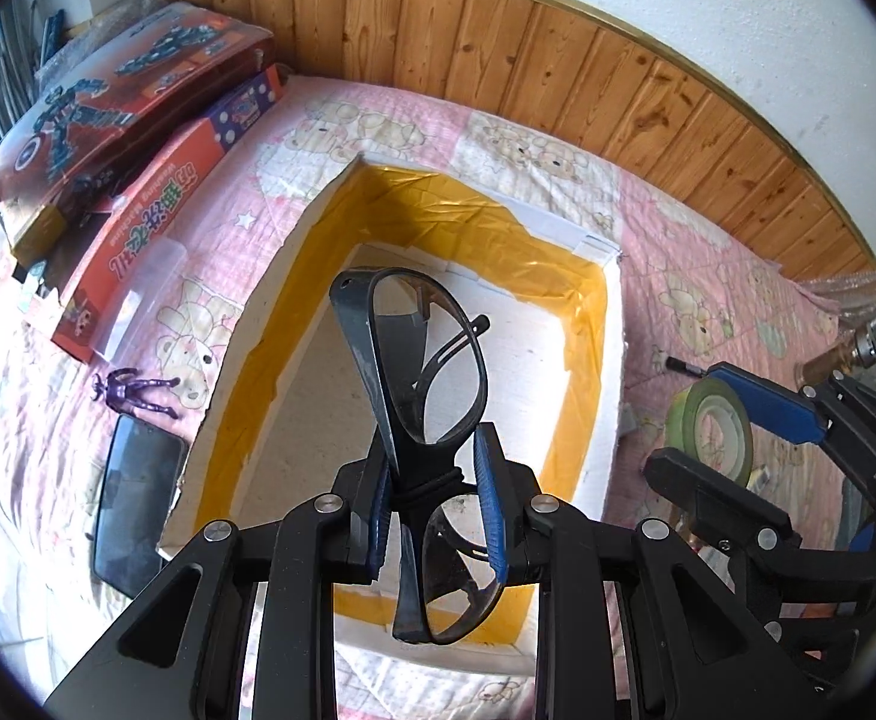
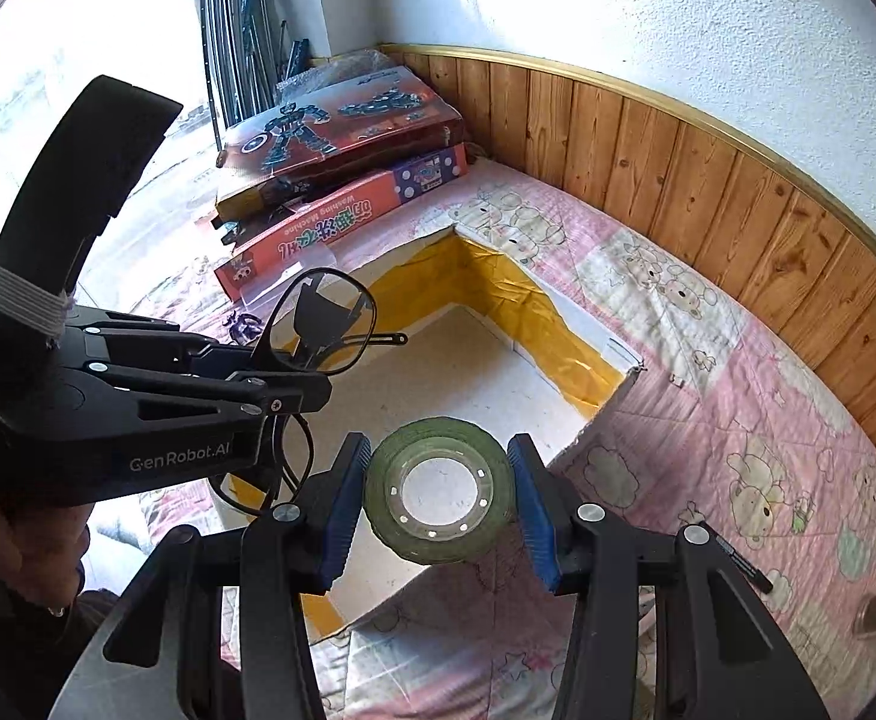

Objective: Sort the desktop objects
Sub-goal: 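Carry black glasses in left tool while right tool carries green tape toward box, then lower the glasses into the box and open the left tool while the right tool releases the tape inside, then withdraw both tools from the box back over the bedspread, then grasp the pink stapler with the left tool while the right tool grasps the gold square tin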

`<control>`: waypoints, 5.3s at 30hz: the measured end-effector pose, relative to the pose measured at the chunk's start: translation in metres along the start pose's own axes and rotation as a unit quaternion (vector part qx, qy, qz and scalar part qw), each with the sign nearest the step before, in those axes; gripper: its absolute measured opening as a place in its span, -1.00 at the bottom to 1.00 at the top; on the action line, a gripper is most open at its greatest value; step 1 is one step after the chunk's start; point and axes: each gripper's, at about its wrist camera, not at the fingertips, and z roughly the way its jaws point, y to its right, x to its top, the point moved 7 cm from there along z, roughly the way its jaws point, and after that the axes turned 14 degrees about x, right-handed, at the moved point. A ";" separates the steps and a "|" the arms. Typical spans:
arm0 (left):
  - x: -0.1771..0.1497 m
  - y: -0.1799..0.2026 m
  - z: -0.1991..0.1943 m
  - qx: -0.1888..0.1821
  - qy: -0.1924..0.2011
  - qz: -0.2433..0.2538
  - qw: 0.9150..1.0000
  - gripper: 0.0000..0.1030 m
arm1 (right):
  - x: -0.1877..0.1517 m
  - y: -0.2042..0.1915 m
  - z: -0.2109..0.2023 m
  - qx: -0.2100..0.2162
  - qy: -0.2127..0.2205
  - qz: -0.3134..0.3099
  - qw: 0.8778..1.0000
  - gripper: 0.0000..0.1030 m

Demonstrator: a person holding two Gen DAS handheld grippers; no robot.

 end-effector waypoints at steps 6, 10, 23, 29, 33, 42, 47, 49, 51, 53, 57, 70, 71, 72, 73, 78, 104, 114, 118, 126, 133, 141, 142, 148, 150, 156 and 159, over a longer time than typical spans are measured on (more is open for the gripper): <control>0.009 -0.008 0.021 0.013 -0.018 -0.007 1.000 -0.51 | 0.014 0.006 0.028 0.008 -0.020 -0.003 1.000 -0.05; 0.018 -0.011 0.033 0.021 -0.026 -0.007 0.999 -0.51 | 0.020 0.012 0.045 0.012 -0.033 -0.007 0.999 -0.05; 0.042 -0.010 0.075 0.042 -0.055 0.009 0.998 -0.51 | 0.025 0.045 0.094 0.011 -0.079 -0.001 0.997 -0.05; 0.048 -0.006 0.093 0.048 -0.069 0.015 0.996 -0.51 | 0.024 0.055 0.109 0.011 -0.100 0.000 0.995 -0.05; 0.050 -0.005 0.108 0.044 -0.086 0.017 0.995 -0.50 | 0.022 0.063 0.120 0.012 -0.122 -0.003 0.992 -0.05; 0.053 0.000 0.145 0.047 -0.120 0.025 0.991 -0.50 | 0.018 0.078 0.148 0.003 -0.171 -0.008 0.985 -0.05; 0.054 0.005 0.161 0.045 -0.134 0.031 0.989 -0.50 | 0.015 0.085 0.163 -0.007 -0.199 -0.005 0.980 -0.05; 0.056 0.006 0.167 0.040 -0.142 0.030 0.989 -0.50 | 0.013 0.088 0.169 -0.013 -0.211 -0.003 0.977 -0.05; 0.059 0.007 0.172 0.034 -0.147 0.030 0.988 -0.50 | 0.011 0.092 0.174 -0.014 -0.223 0.006 0.975 -0.05; 0.062 0.008 0.177 0.032 -0.150 0.033 0.988 -0.50 | 0.009 0.096 0.178 -0.014 -0.231 0.018 0.973 -0.05; 0.066 0.007 0.188 0.025 -0.154 0.034 0.987 -0.50 | 0.005 0.103 0.184 -0.016 -0.247 0.036 0.968 -0.05; 0.072 0.006 0.192 0.045 -0.134 0.047 0.989 -0.30 | -0.004 0.098 0.172 -0.044 -0.255 0.050 0.965 0.06; 0.072 0.005 0.189 0.046 -0.132 0.047 0.989 -0.27 | -0.004 0.096 0.168 -0.044 -0.251 0.051 0.966 0.11; 0.072 0.004 0.185 0.047 -0.130 0.049 0.989 -0.26 | -0.004 0.093 0.164 -0.044 -0.246 0.050 0.967 0.12; 0.072 0.003 0.180 0.052 -0.125 0.052 0.989 -0.26 | -0.004 0.090 0.159 -0.044 -0.241 0.050 0.968 0.15; 0.072 -0.001 0.145 0.059 -0.095 0.064 0.992 -0.23 | 0.003 0.069 0.125 -0.033 -0.199 0.054 0.978 0.19; 0.012 0.018 -0.024 0.010 0.035 0.059 0.998 -0.21 | -0.013 0.012 -0.060 -0.056 0.111 0.033 0.992 0.24; -0.020 0.059 -0.054 -0.025 0.061 0.112 0.991 -0.21 | -0.071 0.015 -0.109 -0.058 0.178 0.070 0.980 0.25; -0.040 0.091 -0.053 -0.055 0.046 0.152 0.986 -0.21 | -0.105 0.030 -0.114 -0.065 0.182 0.113 0.975 0.25; -0.069 0.160 -0.034 -0.094 -0.001 0.217 0.972 -0.21 | -0.181 0.077 -0.117 -0.095 0.165 0.216 0.958 0.24; -0.084 0.214 -0.003 -0.104 -0.039 0.266 0.958 -0.20 | -0.248 0.125 -0.101 -0.110 0.129 0.328 0.929 0.08; -0.070 0.262 0.049 -0.096 -0.072 0.269 0.956 -0.19 | -0.243 0.133 -0.061 -0.068 0.102 0.324 0.938 0.13; -0.070 0.268 0.055 -0.098 -0.076 0.274 0.954 -0.19 | -0.240 0.135 -0.054 -0.067 0.096 0.322 0.939 0.19; -0.068 0.286 0.090 -0.069 -0.088 0.285 0.952 -0.18 | -0.238 0.154 -0.022 -0.071 0.069 0.334 0.937 0.31; -0.071 0.289 0.100 -0.072 -0.102 0.284 0.951 -0.18 | -0.242 0.159 -0.014 -0.074 0.056 0.335 0.938 0.31; -0.074 0.289 0.131 -0.081 -0.138 0.259 0.953 -0.03 | -0.263 0.172 -0.003 -0.074 0.039 0.354 0.931 0.09; -0.074 0.291 0.134 -0.089 -0.120 0.259 0.954 -0.08 | -0.268 0.174 -0.002 -0.074 0.036 0.355 0.931 0.03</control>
